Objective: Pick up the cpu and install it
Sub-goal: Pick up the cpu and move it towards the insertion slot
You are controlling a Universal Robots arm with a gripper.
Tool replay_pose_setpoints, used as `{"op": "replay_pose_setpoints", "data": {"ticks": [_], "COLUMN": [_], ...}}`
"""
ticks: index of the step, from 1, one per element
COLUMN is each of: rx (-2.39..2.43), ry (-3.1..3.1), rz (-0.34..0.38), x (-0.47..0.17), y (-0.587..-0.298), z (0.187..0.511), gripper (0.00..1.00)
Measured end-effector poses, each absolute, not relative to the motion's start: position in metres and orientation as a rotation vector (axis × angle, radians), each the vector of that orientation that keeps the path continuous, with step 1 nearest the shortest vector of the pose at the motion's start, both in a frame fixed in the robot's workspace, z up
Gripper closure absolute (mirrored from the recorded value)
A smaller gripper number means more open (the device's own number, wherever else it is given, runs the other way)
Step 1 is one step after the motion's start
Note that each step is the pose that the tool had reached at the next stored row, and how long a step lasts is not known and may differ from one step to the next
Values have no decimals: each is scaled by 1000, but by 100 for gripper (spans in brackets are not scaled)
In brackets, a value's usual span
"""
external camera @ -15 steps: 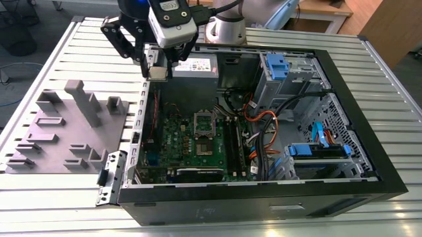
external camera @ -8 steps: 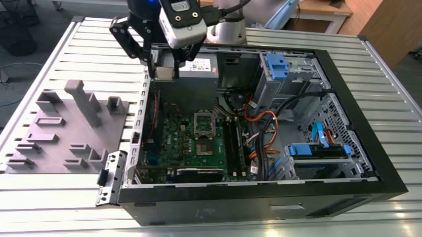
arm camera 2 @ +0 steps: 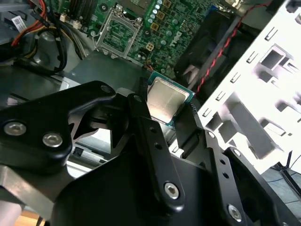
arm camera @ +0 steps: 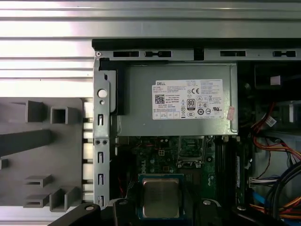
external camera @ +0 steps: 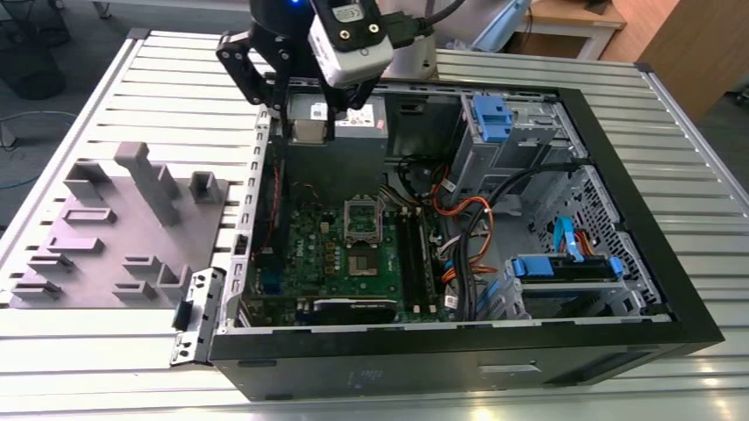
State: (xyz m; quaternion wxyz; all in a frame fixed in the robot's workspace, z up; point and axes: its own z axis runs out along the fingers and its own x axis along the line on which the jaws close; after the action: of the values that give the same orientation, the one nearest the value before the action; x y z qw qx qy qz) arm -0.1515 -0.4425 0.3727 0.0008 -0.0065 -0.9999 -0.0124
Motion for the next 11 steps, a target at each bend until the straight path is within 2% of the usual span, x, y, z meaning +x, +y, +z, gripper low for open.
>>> {"op": "replay_pose_setpoints", "data": {"ticks": [11], "rx": [-20], "ry": [-3140], "rz": [-39], "x": [-123], "y": [-443], "z": [372], "gripper": [53]}}
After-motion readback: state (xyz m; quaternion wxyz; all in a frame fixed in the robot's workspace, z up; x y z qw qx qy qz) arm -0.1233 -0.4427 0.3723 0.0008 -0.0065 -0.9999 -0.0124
